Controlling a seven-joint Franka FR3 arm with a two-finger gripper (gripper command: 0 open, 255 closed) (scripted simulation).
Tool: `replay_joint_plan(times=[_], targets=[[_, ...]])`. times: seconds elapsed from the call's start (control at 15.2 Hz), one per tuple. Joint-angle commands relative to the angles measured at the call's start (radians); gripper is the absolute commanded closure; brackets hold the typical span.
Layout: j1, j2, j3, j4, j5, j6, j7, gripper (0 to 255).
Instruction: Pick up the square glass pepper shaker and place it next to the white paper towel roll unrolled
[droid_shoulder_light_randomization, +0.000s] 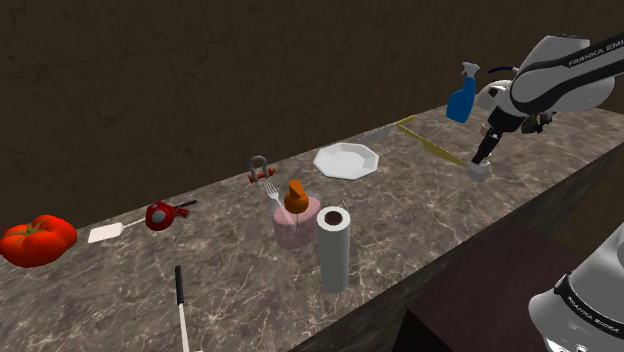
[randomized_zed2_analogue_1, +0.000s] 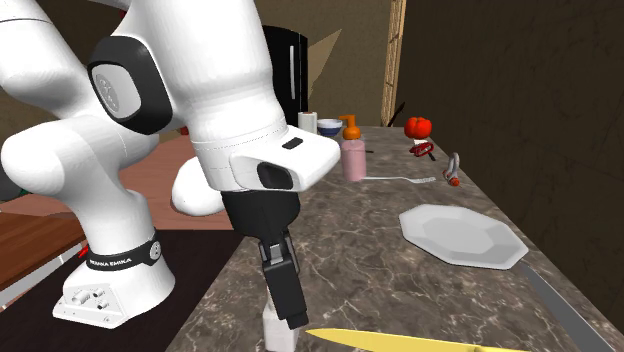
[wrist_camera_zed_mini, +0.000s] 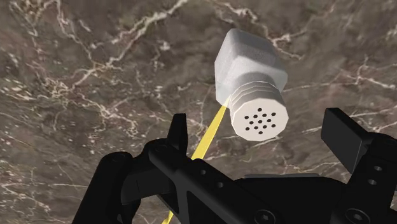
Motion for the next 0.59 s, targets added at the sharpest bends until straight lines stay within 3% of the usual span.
replay_joint_plan(times=[0.0, 0.07, 0.53], targets=[[0.000, 0.000, 0.000, 0.000, 0.000, 0.000, 0.000, 0], [0.000, 0.000, 0.000, 0.000, 0.000, 0.000, 0.000, 255], [0.000, 0.000, 0.000, 0.000, 0.000, 0.000, 0.000, 255]])
